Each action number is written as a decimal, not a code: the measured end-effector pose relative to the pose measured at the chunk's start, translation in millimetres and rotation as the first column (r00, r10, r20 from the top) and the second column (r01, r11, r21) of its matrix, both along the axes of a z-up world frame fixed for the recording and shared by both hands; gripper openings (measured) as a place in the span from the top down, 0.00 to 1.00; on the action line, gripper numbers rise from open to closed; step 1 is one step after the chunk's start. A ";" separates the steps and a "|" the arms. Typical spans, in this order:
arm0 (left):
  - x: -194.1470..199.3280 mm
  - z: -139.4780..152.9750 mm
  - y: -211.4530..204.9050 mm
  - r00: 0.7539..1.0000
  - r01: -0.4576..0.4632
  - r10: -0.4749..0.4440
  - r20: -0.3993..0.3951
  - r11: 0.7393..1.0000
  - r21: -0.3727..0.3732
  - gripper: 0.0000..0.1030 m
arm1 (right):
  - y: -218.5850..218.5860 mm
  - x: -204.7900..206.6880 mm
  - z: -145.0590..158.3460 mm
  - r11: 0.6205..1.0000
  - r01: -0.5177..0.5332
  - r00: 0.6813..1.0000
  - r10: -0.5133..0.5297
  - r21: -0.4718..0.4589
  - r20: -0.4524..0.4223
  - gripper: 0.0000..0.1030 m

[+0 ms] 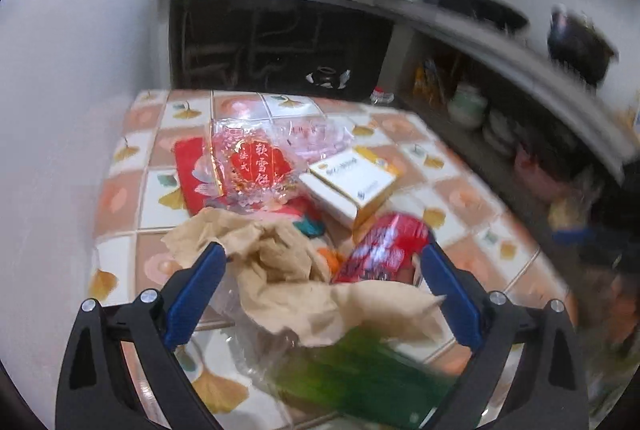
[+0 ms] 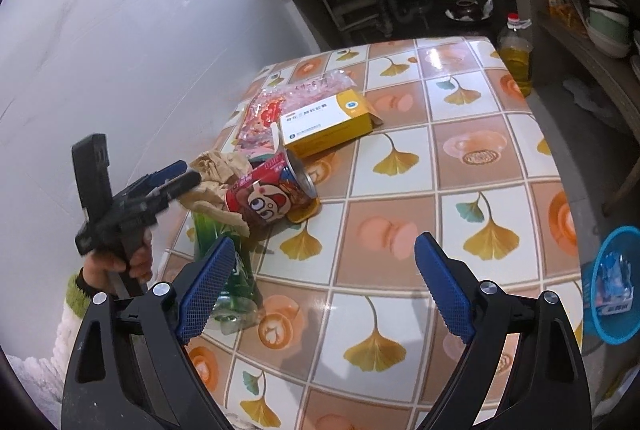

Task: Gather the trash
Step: 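Grasp the brown paper bag with the left tool while the right tool grasps the red can, then carry the brown paper bag with the left tool while the right tool carries the red can to the wastebasket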

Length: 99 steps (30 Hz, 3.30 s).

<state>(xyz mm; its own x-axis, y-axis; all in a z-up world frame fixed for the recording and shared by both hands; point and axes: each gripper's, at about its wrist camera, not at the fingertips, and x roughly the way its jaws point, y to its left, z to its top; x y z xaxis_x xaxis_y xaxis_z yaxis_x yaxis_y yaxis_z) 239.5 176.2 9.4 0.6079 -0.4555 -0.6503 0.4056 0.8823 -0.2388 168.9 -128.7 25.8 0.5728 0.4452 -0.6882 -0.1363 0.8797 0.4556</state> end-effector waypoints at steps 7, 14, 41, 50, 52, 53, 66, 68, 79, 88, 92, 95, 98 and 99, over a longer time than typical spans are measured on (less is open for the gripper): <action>35.9 -18.7 7.3 0.984 -0.083 0.077 -0.161 0.996 -0.033 0.23 | 8.3 17.1 -5.2 1.000 -0.013 0.999 0.013 0.026 -0.031 0.16; 32.9 -27.9 -7.8 0.988 -0.040 0.056 -0.145 0.993 0.111 0.56 | 11.8 23.8 -6.5 0.999 -0.015 0.999 0.016 0.028 -0.036 0.16; -10.1 -17.6 -28.6 0.997 -0.011 0.018 -0.077 0.996 0.091 0.95 | 81.6 126.5 -72.7 0.924 0.091 0.902 0.081 0.371 -0.424 0.18; -15.2 -19.9 -46.0 0.995 0.041 -0.033 -0.095 0.996 0.083 0.95 | 88.2 139.1 -91.2 0.935 0.175 0.883 -0.011 0.309 -0.468 0.29; -16.8 -20.4 -48.5 0.995 0.047 -0.039 -0.096 0.995 0.085 0.95 | 85.9 140.7 -96.3 0.933 0.187 0.879 -0.018 0.309 -0.477 0.36; -17.1 -20.4 -49.5 0.995 0.050 -0.042 -0.095 0.995 0.084 0.95 | 84.3 141.3 -99.5 0.926 0.188 0.879 -0.010 0.326 -0.477 0.36; -34.4 -19.0 -97.2 0.979 0.167 -0.159 -0.127 0.984 0.062 0.95 | 27.0 111.7 -104.9 0.934 0.160 0.906 -0.009 0.321 -0.424 0.38; -41.2 -19.6 -114.6 0.971 0.208 -0.199 -0.132 0.977 0.056 0.95 | 11.2 100.5 -104.0 0.933 0.169 0.908 -0.023 0.317 -0.418 0.38; -73.8 -13.0 -170.3 0.945 0.313 -0.304 -0.117 0.947 0.069 0.96 | -74.1 32.1 -104.6 0.906 0.230 0.929 -0.095 0.356 -0.359 0.39; -82.0 15.3 -170.3 0.959 0.278 -0.274 -0.071 0.959 0.054 0.96 | -112.0 1.8 -94.1 0.855 0.258 0.941 -0.117 0.450 -0.318 0.39; -84.8 28.7 -176.6 0.961 0.276 -0.274 -0.043 0.960 0.055 0.96 | -123.6 -7.6 -91.9 0.835 0.274 0.942 -0.134 0.478 -0.307 0.39; -85.5 38.5 -184.3 0.960 0.279 -0.279 -0.024 0.959 0.046 0.96 | -137.8 -20.2 -88.2 0.823 0.282 0.944 -0.146 0.493 -0.295 0.39; -85.2 45.8 -194.9 0.957 0.289 -0.289 -0.007 0.956 0.048 0.96 | -147.1 -22.6 -89.6 0.807 0.299 0.943 -0.170 0.508 -0.285 0.39; -85.8 48.0 -198.4 0.956 0.294 -0.294 -0.003 0.955 0.047 0.96 | -151.8 -26.9 -87.2 0.804 0.305 0.942 -0.177 0.511 -0.284 0.39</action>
